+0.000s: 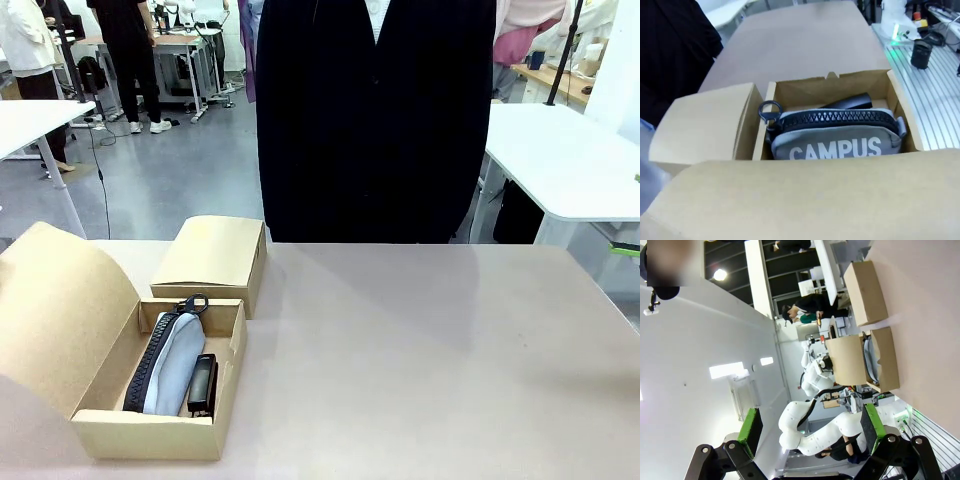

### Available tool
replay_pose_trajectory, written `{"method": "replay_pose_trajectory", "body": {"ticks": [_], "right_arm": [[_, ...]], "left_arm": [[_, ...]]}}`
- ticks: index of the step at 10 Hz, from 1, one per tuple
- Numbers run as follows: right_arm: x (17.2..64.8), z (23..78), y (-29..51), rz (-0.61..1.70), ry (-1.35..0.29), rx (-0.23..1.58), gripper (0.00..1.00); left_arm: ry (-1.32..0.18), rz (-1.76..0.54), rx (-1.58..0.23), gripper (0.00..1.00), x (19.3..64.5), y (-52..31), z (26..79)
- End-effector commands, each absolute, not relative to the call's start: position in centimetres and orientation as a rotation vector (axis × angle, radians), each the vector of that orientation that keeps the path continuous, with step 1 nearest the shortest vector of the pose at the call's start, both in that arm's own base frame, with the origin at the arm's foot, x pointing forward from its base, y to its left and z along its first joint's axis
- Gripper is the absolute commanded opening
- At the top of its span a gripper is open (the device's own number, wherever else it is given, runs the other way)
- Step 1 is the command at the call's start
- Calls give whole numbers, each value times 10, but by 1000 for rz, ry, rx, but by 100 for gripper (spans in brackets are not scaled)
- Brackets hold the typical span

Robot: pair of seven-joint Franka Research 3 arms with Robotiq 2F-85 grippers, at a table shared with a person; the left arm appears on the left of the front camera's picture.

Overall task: Place items inside the box.
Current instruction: Close the lid of the Mailer Box closest to the robot.

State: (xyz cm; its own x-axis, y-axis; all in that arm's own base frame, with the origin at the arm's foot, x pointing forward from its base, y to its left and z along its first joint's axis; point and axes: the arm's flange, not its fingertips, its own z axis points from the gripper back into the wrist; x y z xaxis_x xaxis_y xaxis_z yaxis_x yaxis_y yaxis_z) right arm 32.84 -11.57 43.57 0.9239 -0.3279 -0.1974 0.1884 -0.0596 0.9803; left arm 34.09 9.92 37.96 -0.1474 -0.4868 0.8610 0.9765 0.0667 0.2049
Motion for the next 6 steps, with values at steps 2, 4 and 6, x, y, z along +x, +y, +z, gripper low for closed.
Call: {"method": "replay_pose_trajectory", "body": {"ticks": [2, 4, 6], "right_arm": [[328, 441, -115, -436, -98, 1588, 100], [328, 441, -115, -436, -98, 1588, 100], [328, 441, -115, -436, -98, 1588, 100]], "left_arm": [[-1029, -1406, -616, 100, 280, 45, 384], [-1049, -1435, -605, 100, 272, 41, 405], [-1042, -1477, -526, 100, 274, 39, 414]]}}
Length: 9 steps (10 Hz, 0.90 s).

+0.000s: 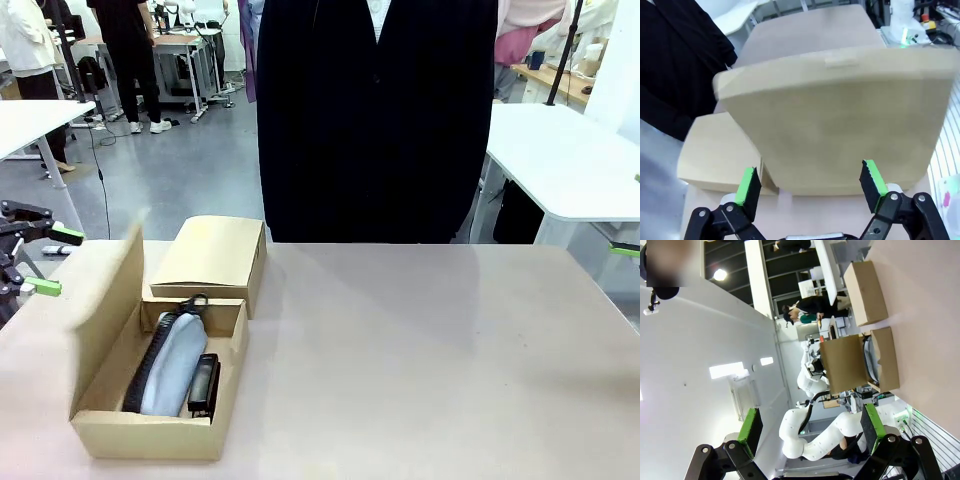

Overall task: Place items inside the box.
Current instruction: Close the lid of the Mailer Box closest to the robot.

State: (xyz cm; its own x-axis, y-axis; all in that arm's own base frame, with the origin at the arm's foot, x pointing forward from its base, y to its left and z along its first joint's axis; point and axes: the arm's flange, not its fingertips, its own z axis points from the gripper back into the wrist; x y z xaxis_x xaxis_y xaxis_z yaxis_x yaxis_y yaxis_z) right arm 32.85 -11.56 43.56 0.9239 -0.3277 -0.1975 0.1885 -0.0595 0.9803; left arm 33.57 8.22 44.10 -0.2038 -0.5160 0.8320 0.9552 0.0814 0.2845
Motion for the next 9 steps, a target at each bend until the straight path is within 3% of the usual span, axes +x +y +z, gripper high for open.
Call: {"method": "replay_pose_trajectory", "body": {"ticks": [1, 6, 9], "right_arm": [[328, 441, -115, -436, -98, 1588, 100], [328, 441, -115, -436, -98, 1588, 100], [328, 441, -115, -436, -98, 1588, 100]], "left_arm": [[-1016, -1504, -541, 100, 274, 38, 415], [-1025, -1513, -713, 100, 267, 5, 402], [-1109, -1429, -700, 100, 258, -30, 373]]}}
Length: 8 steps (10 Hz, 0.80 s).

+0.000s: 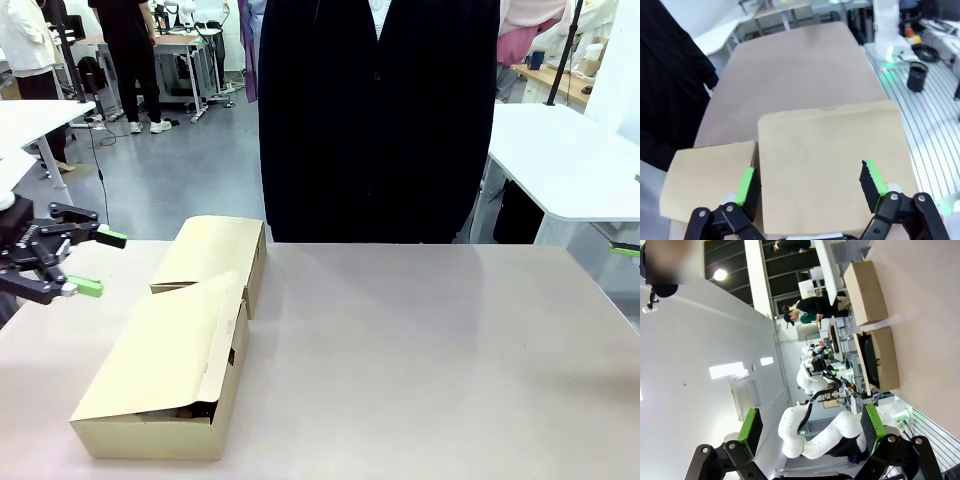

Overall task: Place items inside the box.
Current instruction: Close the lid of the Mailer Box closest to the robot.

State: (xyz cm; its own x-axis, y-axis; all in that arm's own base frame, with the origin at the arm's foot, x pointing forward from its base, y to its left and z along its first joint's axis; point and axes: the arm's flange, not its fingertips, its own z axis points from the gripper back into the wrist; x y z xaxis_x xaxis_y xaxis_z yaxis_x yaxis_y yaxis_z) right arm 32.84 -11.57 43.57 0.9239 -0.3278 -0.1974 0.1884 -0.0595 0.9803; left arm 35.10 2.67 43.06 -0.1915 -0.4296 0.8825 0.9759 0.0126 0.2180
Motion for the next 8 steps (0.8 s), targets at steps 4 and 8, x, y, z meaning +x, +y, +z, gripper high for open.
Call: {"method": "replay_pose_trajectory", "body": {"ticks": [4, 8], "right_arm": [[328, 441, -115, -436, -98, 1588, 100], [328, 441, -115, -436, -98, 1588, 100]], "left_arm": [[-1142, -1405, -689, 100, 247, -51, 314], [-1036, -1614, -736, 100, 229, -62, 278]]}}
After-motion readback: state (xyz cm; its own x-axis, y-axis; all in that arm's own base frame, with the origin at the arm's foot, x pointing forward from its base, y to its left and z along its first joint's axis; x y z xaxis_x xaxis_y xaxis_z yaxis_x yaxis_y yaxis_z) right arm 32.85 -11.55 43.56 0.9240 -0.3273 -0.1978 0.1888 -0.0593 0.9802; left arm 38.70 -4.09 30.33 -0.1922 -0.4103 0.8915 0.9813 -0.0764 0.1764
